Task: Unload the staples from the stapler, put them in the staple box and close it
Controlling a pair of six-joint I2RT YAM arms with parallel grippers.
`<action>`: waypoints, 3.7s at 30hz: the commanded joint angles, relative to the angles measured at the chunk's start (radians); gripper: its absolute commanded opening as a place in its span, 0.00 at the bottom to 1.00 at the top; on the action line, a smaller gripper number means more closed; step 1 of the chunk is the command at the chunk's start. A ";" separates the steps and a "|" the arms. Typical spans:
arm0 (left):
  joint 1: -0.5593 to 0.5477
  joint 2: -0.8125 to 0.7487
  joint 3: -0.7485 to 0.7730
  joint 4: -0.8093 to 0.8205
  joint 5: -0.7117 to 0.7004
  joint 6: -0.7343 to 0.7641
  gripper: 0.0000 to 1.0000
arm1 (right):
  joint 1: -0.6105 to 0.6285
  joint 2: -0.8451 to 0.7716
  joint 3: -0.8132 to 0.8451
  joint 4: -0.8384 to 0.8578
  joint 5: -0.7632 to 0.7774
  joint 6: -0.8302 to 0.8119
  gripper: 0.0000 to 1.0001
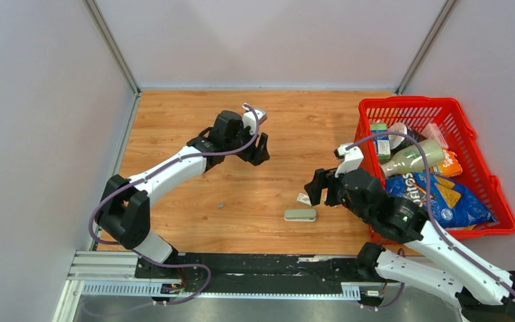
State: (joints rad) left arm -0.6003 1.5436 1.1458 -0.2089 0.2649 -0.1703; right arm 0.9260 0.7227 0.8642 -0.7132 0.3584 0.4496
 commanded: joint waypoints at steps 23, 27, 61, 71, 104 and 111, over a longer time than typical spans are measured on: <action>-0.394 0.131 -0.037 0.200 0.209 0.454 0.70 | -0.004 -0.088 0.225 -0.284 0.074 0.008 0.91; -0.435 0.182 -0.018 0.203 0.188 0.474 0.70 | -0.004 -0.109 0.228 -0.299 0.068 0.011 0.92; -0.500 0.366 -0.021 0.348 0.201 0.482 0.65 | -0.003 -0.154 0.210 -0.307 0.048 0.003 0.96; -0.500 0.365 -0.015 0.341 0.185 0.477 0.45 | -0.003 -0.146 0.206 -0.296 0.039 0.003 0.95; -0.480 -0.114 -0.144 0.167 0.071 0.299 0.00 | -0.003 -0.052 0.363 -0.184 -0.197 -0.126 0.92; -0.388 -0.243 -0.230 0.155 0.080 0.198 0.00 | -0.003 0.007 0.365 -0.115 -0.341 -0.161 0.87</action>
State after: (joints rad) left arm -1.0363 1.3911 0.9405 -0.0628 0.3305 0.1135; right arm 0.9260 0.6998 1.1992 -0.9085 0.1352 0.3351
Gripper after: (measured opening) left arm 0.413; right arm 0.884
